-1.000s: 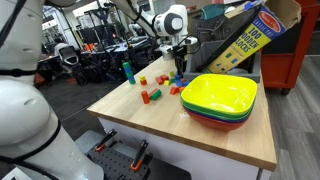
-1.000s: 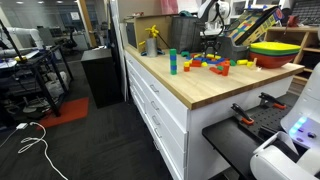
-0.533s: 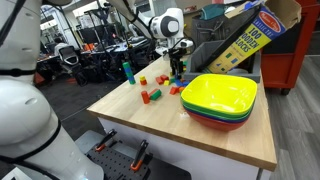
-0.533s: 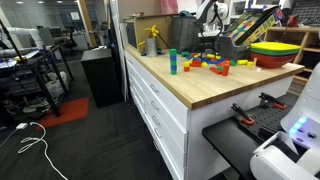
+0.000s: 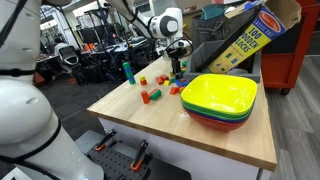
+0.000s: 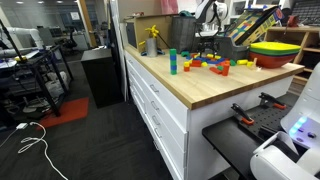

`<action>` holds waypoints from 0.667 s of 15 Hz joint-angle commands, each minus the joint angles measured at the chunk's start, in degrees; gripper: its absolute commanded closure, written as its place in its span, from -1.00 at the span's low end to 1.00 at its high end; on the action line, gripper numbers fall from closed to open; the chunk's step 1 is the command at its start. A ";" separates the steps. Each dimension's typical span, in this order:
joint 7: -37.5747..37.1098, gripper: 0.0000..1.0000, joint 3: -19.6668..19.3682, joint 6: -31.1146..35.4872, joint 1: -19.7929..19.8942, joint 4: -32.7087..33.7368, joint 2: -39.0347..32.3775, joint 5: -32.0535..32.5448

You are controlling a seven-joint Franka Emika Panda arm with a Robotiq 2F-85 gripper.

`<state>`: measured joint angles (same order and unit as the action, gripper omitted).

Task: Put the blue block on top of the yellow block

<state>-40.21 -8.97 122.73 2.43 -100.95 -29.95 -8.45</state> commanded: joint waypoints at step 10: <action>-9.80 -1.00 -0.46 -1.62 0.28 2.25 -2.01 -0.69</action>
<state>-48.18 -9.56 122.64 2.59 -100.66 -31.02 -8.45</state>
